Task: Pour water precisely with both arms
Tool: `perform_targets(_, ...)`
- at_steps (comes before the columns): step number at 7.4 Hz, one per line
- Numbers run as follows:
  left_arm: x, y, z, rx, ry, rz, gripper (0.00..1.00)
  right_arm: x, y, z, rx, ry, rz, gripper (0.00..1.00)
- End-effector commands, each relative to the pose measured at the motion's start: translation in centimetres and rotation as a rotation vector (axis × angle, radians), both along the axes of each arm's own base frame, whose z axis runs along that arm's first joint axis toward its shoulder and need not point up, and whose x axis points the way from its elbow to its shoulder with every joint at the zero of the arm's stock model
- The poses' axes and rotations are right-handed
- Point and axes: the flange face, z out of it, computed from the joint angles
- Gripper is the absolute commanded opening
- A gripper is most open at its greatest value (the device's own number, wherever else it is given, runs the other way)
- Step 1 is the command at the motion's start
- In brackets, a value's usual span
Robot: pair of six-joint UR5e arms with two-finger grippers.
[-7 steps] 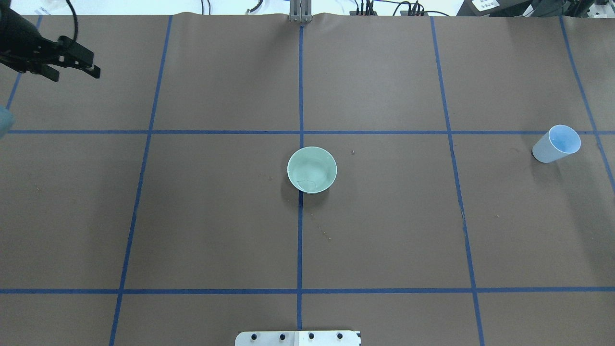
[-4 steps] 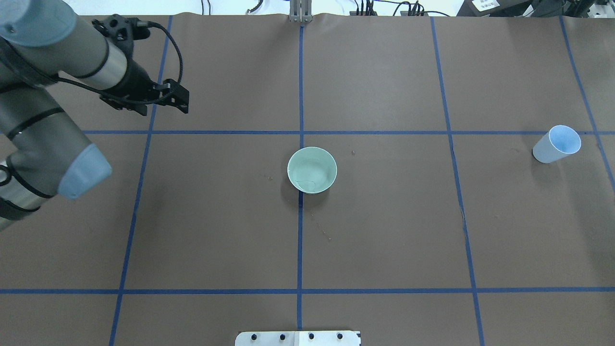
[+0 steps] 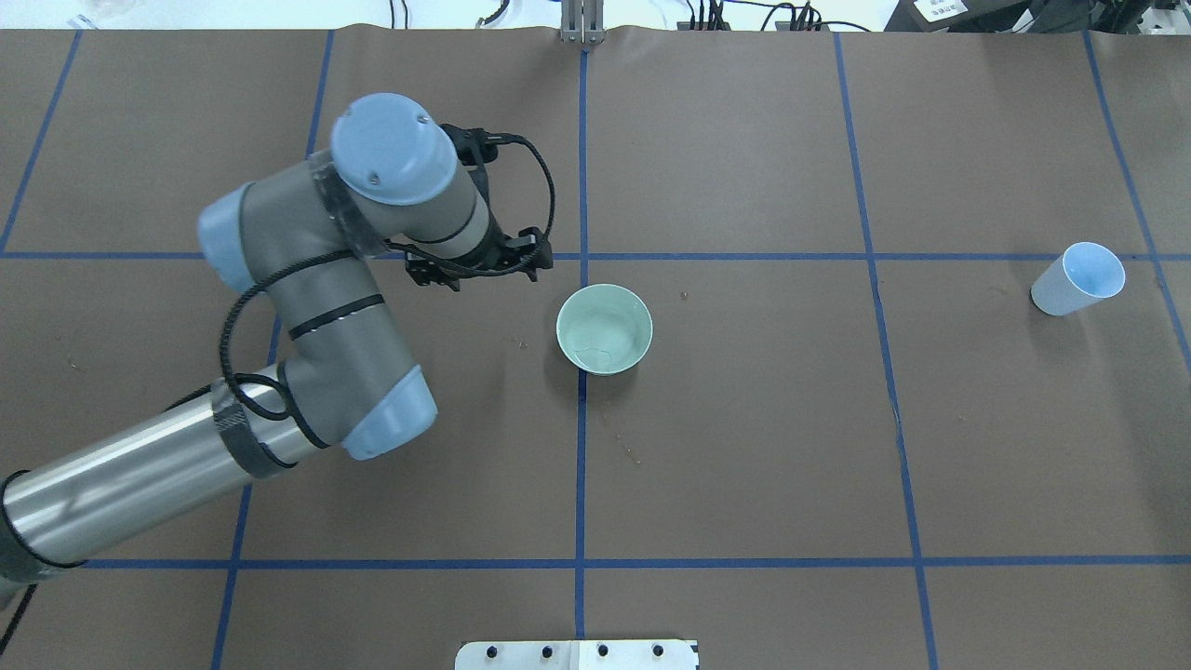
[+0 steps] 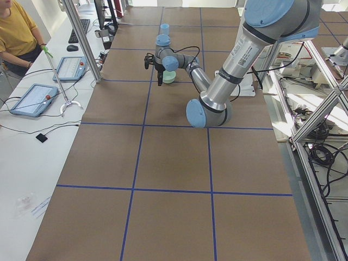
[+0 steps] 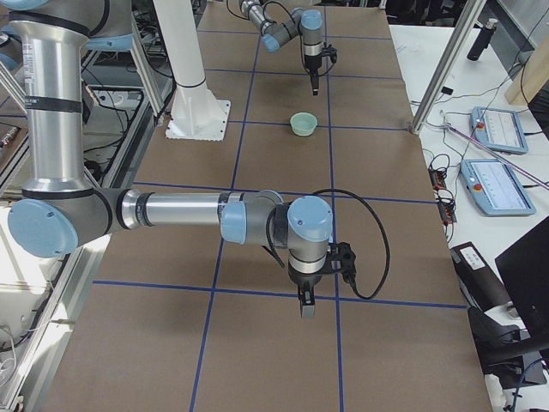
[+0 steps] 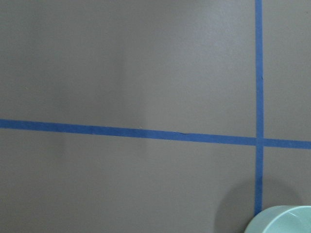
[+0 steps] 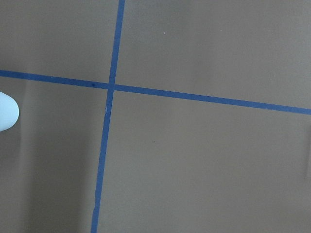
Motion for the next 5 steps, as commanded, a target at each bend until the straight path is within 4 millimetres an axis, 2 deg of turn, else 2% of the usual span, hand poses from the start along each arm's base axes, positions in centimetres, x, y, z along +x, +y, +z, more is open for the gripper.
perform_targets(1, 6.0, 2.5, -3.8, -0.055, -0.059, 0.017, 0.99, 0.0, 0.0, 0.1, -0.001, -0.001, 0.000, 1.00)
perform_targets(2, 7.4, 3.0, -2.8, -0.072, -0.081, 0.024, 0.99, 0.0, 0.0, 0.0, 0.001, -0.001, 0.000, 1.00)
perform_targets(3, 8.2, 2.4, -2.0, -0.073, -0.097, 0.018, 0.99, 0.0, 0.0, 0.0, 0.001, -0.001, 0.000, 1.00)
perform_targets(5, 8.5, 2.2, -1.7, -0.065, -0.095, 0.027, 0.93, 0.0, 0.0, 0.0, 0.001, -0.001, 0.000, 1.00)
